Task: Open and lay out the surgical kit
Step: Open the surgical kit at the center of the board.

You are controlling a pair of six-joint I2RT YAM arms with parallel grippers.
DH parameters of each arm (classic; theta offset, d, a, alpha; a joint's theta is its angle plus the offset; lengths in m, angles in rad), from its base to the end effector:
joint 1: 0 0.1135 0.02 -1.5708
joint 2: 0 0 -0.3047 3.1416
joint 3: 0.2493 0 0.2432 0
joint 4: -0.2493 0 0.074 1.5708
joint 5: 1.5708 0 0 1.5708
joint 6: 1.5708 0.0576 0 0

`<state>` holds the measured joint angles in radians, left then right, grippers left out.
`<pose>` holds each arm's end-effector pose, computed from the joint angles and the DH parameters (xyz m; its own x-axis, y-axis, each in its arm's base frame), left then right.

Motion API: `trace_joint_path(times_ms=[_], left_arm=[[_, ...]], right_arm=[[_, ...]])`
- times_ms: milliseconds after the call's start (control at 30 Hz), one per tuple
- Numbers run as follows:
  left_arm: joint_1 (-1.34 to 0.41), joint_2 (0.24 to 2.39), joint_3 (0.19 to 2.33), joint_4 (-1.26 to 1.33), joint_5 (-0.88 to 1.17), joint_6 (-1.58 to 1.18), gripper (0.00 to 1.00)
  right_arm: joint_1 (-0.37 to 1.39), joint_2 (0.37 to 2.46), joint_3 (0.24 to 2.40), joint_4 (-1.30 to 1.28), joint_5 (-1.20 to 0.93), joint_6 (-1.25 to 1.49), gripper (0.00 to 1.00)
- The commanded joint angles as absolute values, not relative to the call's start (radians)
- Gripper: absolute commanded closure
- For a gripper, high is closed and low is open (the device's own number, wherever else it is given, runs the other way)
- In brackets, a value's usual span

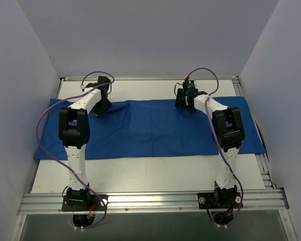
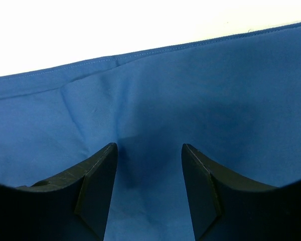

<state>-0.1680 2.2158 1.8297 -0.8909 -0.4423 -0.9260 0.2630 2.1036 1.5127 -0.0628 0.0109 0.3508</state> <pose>0.4780 -0.0561 0.2032 -0.5903 -0.6325 -0.5015 -0.7368 0.6759 0.0148 0.4911 0.1316 0.2145 -0.6379 0.1841 -0.7478 -0.0345 0.9632 0.2666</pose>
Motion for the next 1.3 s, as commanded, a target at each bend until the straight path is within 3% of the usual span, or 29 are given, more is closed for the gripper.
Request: trace_joint_path(times_ms=[0, 633, 900, 1267], left_arm=[[-0.153, 2.178, 1.841, -0.859, -0.449, -0.937, 0.32], [-0.104, 2.255, 1.825, -0.816, -0.390, -0.948, 0.32], [-0.103, 2.255, 1.798, -0.813, -0.393, -0.939, 0.40], [-0.083, 2.276, 1.822, -0.804, -0.394, -0.948, 0.42]], right_arm=[[0.268, 2.037, 1.513, -0.054, 0.020, 0.360, 0.50], [0.265, 2.060, 1.503, -0.023, 0.066, 0.399, 0.50], [0.264, 2.072, 1.526, -0.011, 0.113, 0.425, 0.50], [0.264, 2.098, 1.555, 0.028, 0.118, 0.428, 0.50]])
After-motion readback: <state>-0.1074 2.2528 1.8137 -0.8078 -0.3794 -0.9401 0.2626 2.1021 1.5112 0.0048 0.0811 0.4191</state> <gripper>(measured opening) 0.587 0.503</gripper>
